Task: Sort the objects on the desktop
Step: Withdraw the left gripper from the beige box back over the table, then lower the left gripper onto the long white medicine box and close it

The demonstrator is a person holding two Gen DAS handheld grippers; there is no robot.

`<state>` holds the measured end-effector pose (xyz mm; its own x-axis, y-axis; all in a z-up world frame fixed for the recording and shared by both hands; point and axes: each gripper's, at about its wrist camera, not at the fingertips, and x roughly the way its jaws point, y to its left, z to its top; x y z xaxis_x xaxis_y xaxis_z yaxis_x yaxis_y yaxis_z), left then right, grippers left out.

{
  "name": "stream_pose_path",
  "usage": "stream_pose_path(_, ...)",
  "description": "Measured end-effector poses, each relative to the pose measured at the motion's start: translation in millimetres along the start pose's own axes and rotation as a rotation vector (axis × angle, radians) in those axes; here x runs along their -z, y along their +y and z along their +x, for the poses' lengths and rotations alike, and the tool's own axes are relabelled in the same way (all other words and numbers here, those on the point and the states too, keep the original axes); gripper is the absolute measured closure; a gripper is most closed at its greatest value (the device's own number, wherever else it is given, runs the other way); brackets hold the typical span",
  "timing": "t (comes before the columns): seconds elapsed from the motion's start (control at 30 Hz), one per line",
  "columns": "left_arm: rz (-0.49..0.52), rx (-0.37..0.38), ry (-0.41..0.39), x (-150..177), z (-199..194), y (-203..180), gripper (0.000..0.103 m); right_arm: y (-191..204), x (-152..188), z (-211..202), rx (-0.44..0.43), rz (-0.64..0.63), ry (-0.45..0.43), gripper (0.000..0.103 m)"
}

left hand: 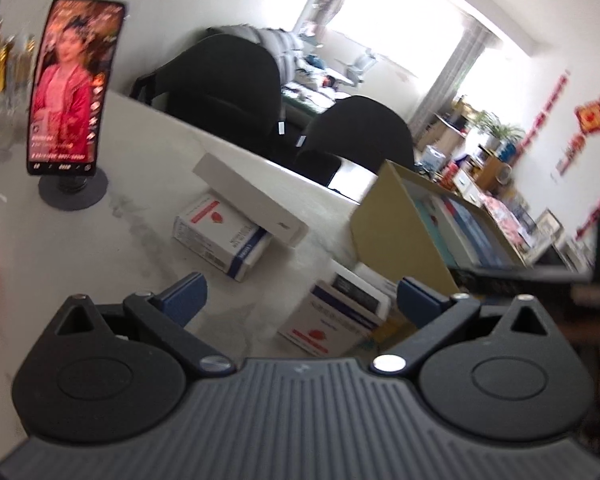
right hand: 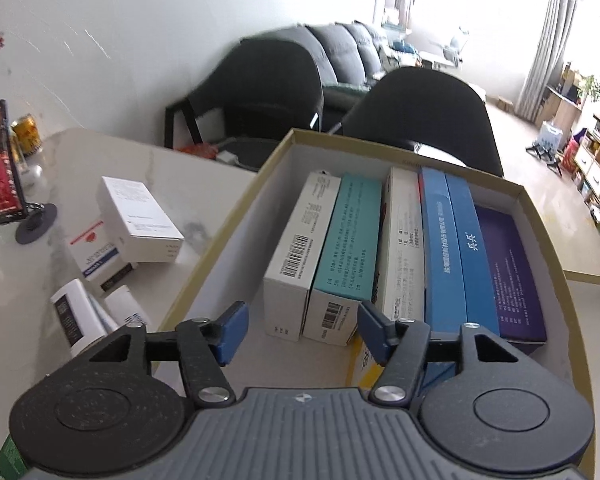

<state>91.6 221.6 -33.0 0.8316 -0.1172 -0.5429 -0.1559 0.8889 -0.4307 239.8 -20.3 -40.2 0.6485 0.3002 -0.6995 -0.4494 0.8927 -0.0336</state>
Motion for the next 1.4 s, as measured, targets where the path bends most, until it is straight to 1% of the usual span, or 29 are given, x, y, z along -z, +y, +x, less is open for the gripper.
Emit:
stream_pose_path(0.13,-0.037,-0.029,0.022,-7.7,17.1,5.2,0.000,-4.2,8.4,-14.7,-0.028,0.019,-0.060,0.028)
stream_pose_path(0.27,-0.052,-0.061,0.039,-17.9,36.8,6.8,0.000,-7.9,16.6,-28.5,-0.037,0.019,-0.116,0.024)
stream_pose_path(0.37,-0.066,-0.108,0.044,-27.9,53.8,7.1,0.000,-11.7,23.1,-37.6,-0.054,0.037,-0.156,0.021)
stream_pose_path(0.5,-0.073,-0.173,0.047,-42.5,78.3,6.8,0.000,-14.6,31.6,-43.6,-0.084,0.059,-0.176,0.020)
stream_pose_path(0.63,-0.056,-0.235,0.032,-57.1,96.7,5.5,0.000,-14.9,38.9,-47.4,-0.091,0.051,-0.177,0.020)
stream_pose_path(0.73,-0.061,-0.279,0.030,-64.9,108.7,7.8,0.000,-16.1,42.8,-50.4,-0.094,0.045,-0.181,0.020)
stream_pose_path(0.93,-0.101,-0.315,0.041,-73.4,127.8,14.0,0.000,-18.2,47.6,-53.3,-0.111,0.046,-0.193,0.019)
stream_pose_path(1.1,-0.169,-0.323,0.064,-77.8,140.4,22.2,0.001,-21.0,50.6,-51.2,-0.117,0.047,-0.188,0.019)
stream_pose_path(1.23,-0.192,-0.320,0.094,-79.6,151.6,23.6,0.008,-23.6,52.4,-49.6,-0.118,0.055,-0.184,0.019)
stream_pose_path(1.3,-0.212,-0.312,0.109,-79.2,155.8,24.9,0.013,-24.5,54.0,-49.2,-0.119,0.057,-0.183,0.019)
stream_pose_path(1.4,-0.235,-0.318,0.109,-76.9,159.7,25.8,0.017,-25.9,55.4,-47.7,-0.119,0.062,-0.180,0.019)
